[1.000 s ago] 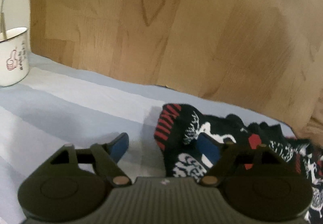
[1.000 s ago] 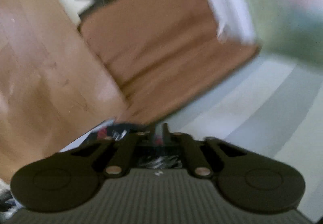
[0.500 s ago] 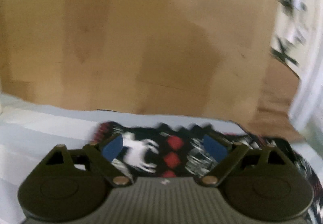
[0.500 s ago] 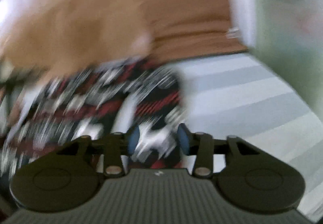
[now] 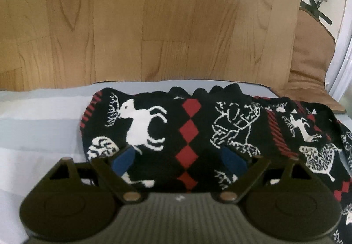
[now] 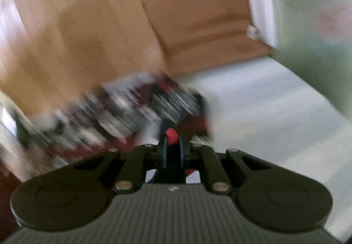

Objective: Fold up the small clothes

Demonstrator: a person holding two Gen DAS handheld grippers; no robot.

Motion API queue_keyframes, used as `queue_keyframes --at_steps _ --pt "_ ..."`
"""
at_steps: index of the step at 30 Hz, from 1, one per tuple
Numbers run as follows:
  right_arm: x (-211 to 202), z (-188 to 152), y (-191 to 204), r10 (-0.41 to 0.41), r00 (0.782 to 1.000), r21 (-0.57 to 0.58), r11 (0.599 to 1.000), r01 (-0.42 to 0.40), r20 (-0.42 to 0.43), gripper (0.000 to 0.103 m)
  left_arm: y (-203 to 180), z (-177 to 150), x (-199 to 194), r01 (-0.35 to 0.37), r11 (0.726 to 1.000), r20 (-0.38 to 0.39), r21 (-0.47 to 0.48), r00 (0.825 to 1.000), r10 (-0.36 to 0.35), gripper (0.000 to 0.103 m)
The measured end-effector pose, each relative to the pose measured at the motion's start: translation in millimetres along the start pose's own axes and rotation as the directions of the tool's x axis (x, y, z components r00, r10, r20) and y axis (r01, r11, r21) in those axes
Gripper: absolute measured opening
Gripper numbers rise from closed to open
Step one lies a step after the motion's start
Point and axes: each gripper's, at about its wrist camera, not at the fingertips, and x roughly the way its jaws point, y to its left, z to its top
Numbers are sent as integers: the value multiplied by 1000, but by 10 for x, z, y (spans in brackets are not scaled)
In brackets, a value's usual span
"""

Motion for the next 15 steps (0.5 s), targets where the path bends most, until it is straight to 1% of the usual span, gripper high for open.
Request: queue_keyframes --at_steps 1,3,4,6,8,10,13,15 --pt "-18 179 73 61 998 31 998 -62 19 14 27 15 -17 5 1000 3 -12 1000 -5 89" --pt "-29 497 291 174 983 53 983 -177 57 14 109 69 -81 19 998 23 -56 1000 -18 89" --pt "5 652 458 226 972 46 972 -230 70 14 153 103 -116 25 997 36 -78 999 -22 90" --pt "135 853 798 296 953 11 955 -298 66 14 304 170 -203 34 990 71 -135 997 -24 92" --pt "378 965 1118 338 940 -6 941 -338 33 14 483 220 -275 39 981 102 -190 995 -20 93" --pt "735 1023 1452 372 928 -23 928 -373 -25 14 674 257 -334 44 967 123 -250 992 -13 94" --pt "1347 1000 1860 396 910 -33 915 -402 -122 14 971 283 -380 62 939 141 -338 990 -15 94" --pt "1732 905 2065 408 894 -14 909 -417 -185 14 1128 283 -382 56 923 146 -380 989 0 94"
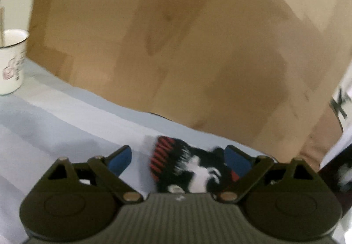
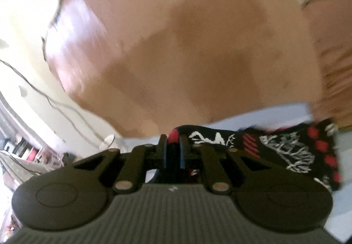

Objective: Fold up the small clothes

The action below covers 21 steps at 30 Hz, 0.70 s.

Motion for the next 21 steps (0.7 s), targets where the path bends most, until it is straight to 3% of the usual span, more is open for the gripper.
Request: queue_keyframes --at_steps 6,8,9,10,11,14,17,19,21 --pt "1296 -147 -84 37 988 67 997 -27 -148 14 157 55 105 -39 998 5 -40 999 39 94" --pt "1671 -209 -172 47 982 82 996 -33 -180 20 191 70 123 -27 999 0 -44 1000 27 94" --pt "1745 -256 -198 62 979 90 995 -45 -195 33 210 78 124 -19 999 -1 -43 1000 19 94" --pt "1840 -274 -271 78 970 109 993 -55 -229 52 214 83 126 -9 999 -2 -42 1000 9 94" --pt "1846 -294 -315 83 967 124 991 -54 -242 52 222 80 126 0 999 -3 -44 1000 0 94" --pt "1492 -198 -499 71 989 66 996 -63 -127 51 202 47 161 39 998 -14 -53 999 -40 94" --pt "870 -127 -681 -52 998 -44 998 53 21 52 142 -18 225 29 999 -36 -22 999 -30 94" --pt "555 -208 -825 -191 975 -147 968 206 110 53 113 -46 254 8 1000 -44 5 999 -8 94" --pt "378 -364 -973 -323 930 -231 904 359 177 60 108 -56 269 -12 1000 -49 12 999 13 94"
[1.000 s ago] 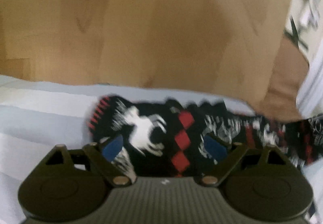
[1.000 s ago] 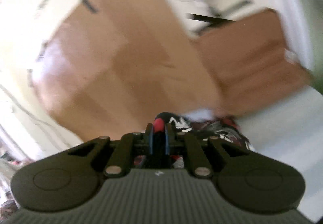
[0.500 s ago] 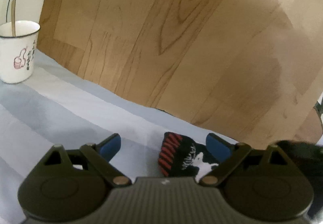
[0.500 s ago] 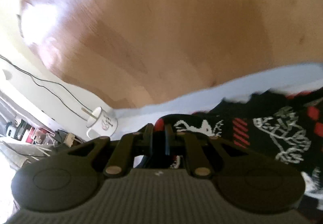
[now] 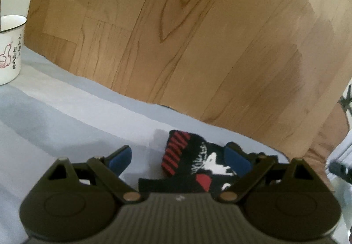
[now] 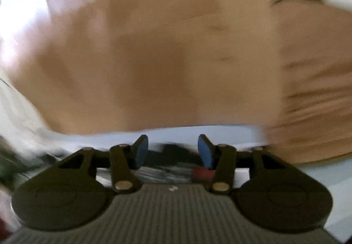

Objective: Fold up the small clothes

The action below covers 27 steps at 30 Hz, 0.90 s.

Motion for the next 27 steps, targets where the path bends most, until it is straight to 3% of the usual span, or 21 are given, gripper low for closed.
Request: queue_keyframes --at_steps 1,2,6,7,8,9,11,13,15,17,19,22,27 --pt "-28 -107 -95 -62 998 -30 998 62 4 69 2 -2 1 -13 1000 -1 3 1000 13 94" --pt "-26 -195 -178 -100 995 -37 994 100 -2 72 3 1 -2 -23 1000 -6 6 1000 23 95" --pt "72 -407 -478 -151 988 -37 988 150 -28 68 1 -14 -10 -41 999 -18 24 999 41 95" --pt "120 -419 -518 -149 988 -34 989 147 -42 40 -7 -18 -23 -42 999 -19 32 999 43 95" --pt "187 -439 -579 -130 989 -15 992 129 -75 21 -24 -33 -18 -47 998 -17 43 999 47 95" --pt "242 -455 -669 -99 989 34 994 103 -107 21 -40 -45 -27 -48 998 -15 52 999 49 95" --pt "221 -403 -758 -100 992 91 990 107 -77 19 -80 -74 -14 -53 996 -10 76 999 54 95" --pt "195 -432 -868 -165 985 163 972 171 -49 18 -111 -97 9 -55 994 -7 95 998 56 93" --pt "219 -514 -1053 -162 985 295 940 174 -67 19 -129 -113 32 -51 993 -14 108 999 53 91" --pt "200 -580 -1017 -164 986 289 943 168 -39 24 -139 -130 52 -48 991 -23 122 998 51 88" --pt "159 -589 -917 -178 984 249 952 179 -29 37 -164 -162 99 -77 986 -36 145 996 83 85" --pt "-35 -599 -918 -150 989 295 945 144 -5 39 -238 -247 164 -145 966 -33 216 987 156 82" --pt "-556 -923 -931 -4 1000 396 918 -5 24 49 -287 -295 154 -160 954 -24 255 985 172 82"
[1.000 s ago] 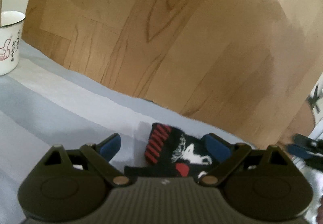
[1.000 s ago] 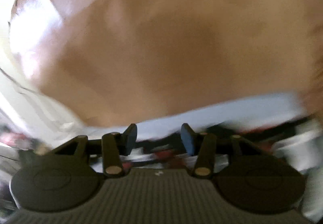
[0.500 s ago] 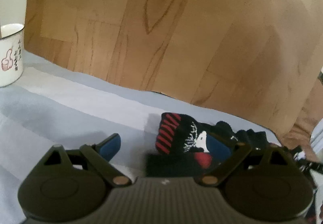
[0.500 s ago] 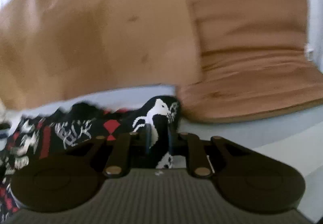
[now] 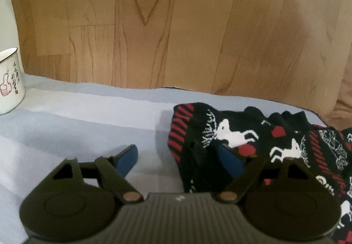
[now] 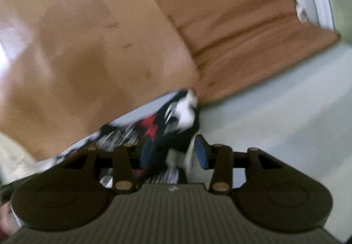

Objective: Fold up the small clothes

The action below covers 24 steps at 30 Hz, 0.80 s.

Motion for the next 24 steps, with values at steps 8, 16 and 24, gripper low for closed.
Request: queue_keyframes --at_steps 8,16,24 --pt "-609 -710 88 -2 999 -59 998 -1 -49 52 105 73 -65 57 997 -9 -44 998 -58 85" --pt "-178 -483 251 -63 997 -231 972 49 -50 22 120 -221 -739 59 998 36 2 998 -59 88" --pt "-256 -448 1 -119 993 -131 984 118 -4 8 -300 -457 -608 -68 987 6 144 998 68 43"
